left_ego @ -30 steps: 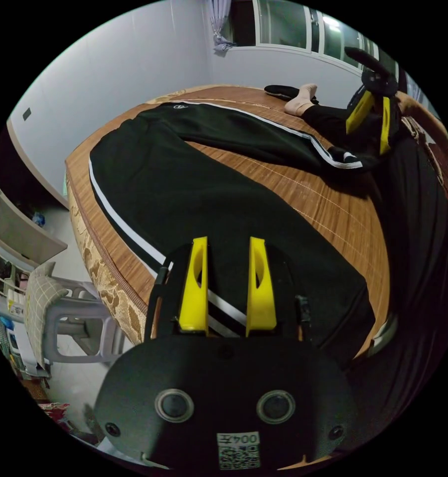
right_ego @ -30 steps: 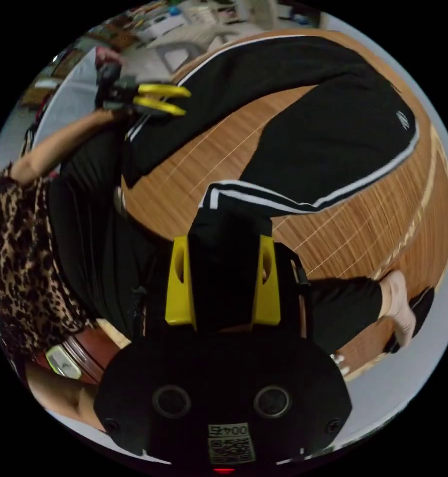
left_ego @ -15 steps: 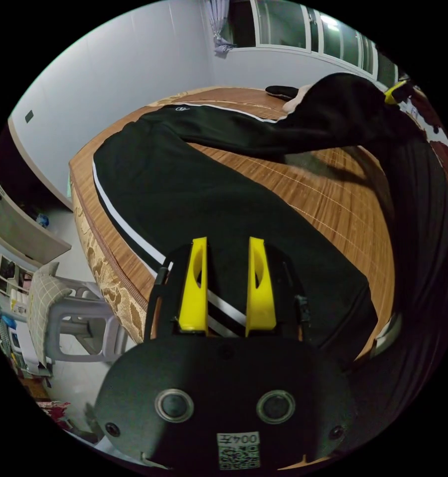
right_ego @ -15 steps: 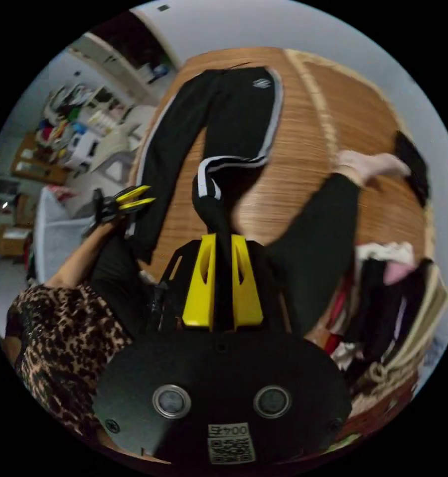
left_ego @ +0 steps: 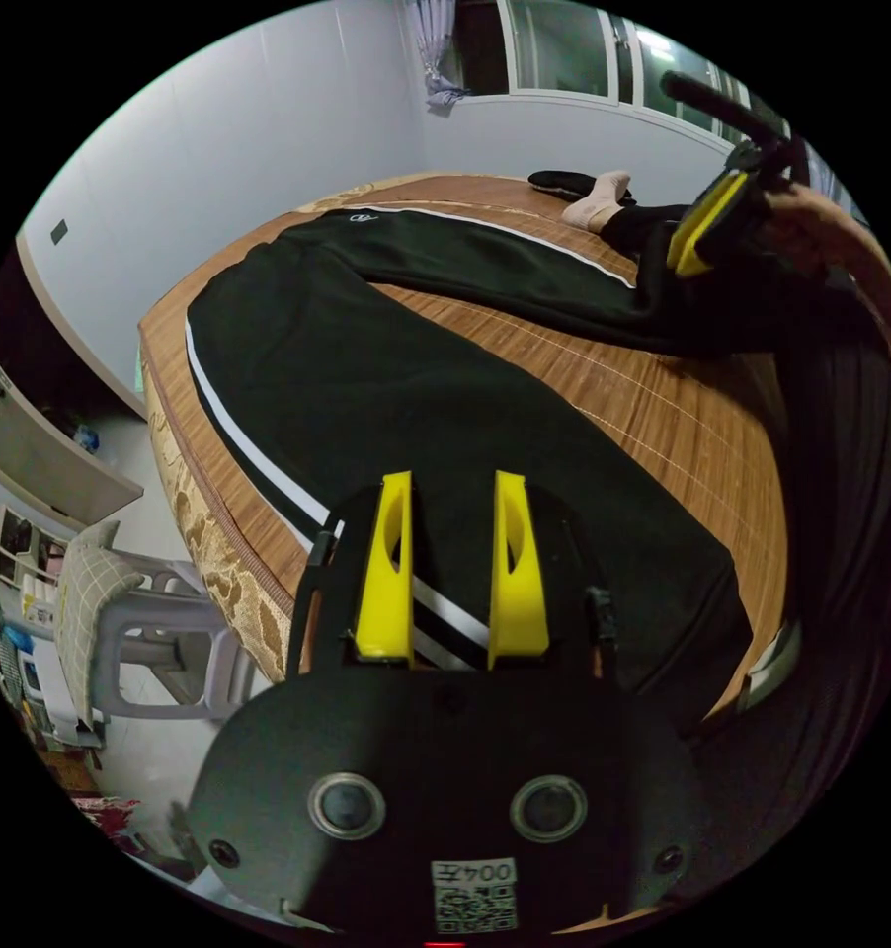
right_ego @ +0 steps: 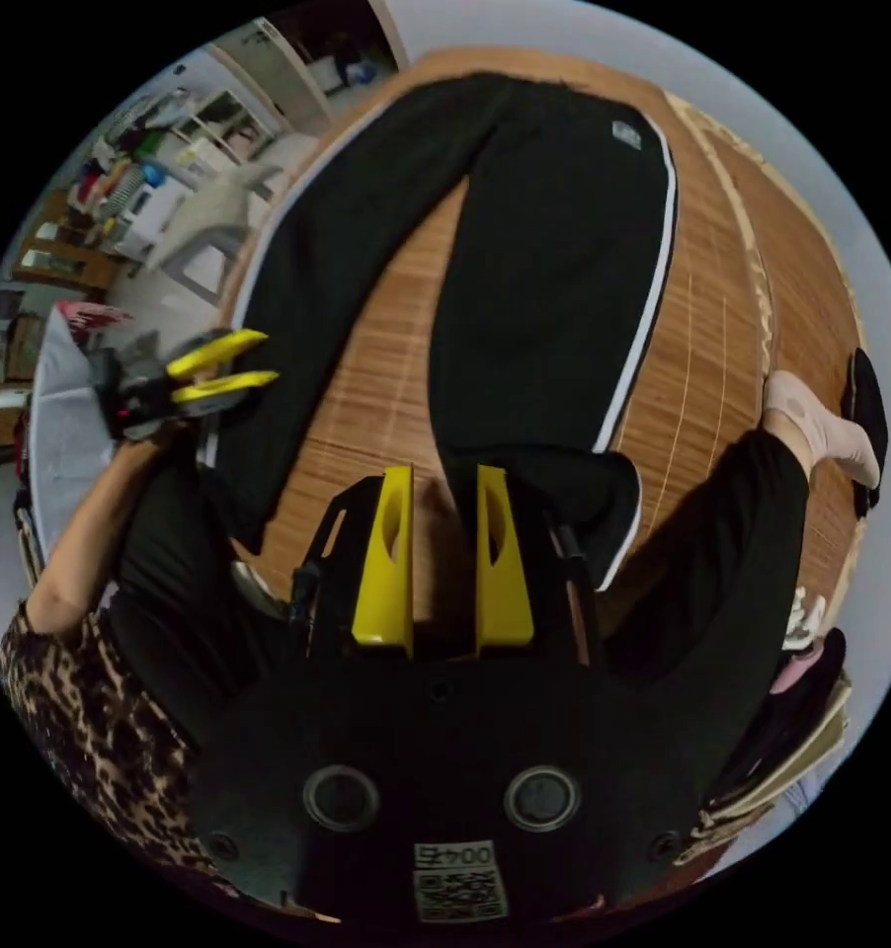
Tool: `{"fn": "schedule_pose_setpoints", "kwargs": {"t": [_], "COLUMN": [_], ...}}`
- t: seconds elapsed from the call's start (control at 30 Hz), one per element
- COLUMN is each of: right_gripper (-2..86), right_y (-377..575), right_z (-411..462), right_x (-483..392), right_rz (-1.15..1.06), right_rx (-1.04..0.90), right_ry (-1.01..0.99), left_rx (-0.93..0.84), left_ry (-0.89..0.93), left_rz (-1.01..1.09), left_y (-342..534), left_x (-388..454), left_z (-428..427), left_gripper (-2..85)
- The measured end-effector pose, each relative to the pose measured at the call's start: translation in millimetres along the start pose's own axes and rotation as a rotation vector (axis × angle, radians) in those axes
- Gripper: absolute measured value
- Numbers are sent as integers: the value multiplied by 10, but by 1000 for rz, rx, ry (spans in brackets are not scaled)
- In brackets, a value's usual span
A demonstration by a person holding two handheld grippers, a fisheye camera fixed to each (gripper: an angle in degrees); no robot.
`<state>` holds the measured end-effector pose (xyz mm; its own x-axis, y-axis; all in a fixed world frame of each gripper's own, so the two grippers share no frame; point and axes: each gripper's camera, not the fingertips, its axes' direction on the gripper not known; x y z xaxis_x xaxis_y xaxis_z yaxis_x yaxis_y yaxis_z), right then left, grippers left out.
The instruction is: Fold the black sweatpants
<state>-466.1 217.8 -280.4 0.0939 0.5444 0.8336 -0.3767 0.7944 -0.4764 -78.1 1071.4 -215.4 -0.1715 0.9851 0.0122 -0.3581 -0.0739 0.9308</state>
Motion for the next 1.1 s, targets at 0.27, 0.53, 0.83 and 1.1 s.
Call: {"fn": "schedule_pose_setpoints", "kwargs": {"t": [0.27, 0.53, 0.83, 1.1], "right_gripper": [123, 129, 129, 172], "right_y": [74, 361, 712, 329], "right_z": [626, 787, 311, 543], "right_x": [874, 627, 103, 146], "right_rz": [395, 323, 163, 197], "right_rx": [-72, -158, 272, 422], "right_ry": [-203, -280, -81, 27], "left_rx": [0, -2, -2, -2], "left_ry": [21, 19, 25, 20], "left_rz": [-18, -18, -12, -19], "left_y": [120, 199, 238, 215], "left_x": [-46, -70, -107, -178], "left_z": [-4, -23, -55, -60], "left_gripper": [116, 117, 123, 124]}}
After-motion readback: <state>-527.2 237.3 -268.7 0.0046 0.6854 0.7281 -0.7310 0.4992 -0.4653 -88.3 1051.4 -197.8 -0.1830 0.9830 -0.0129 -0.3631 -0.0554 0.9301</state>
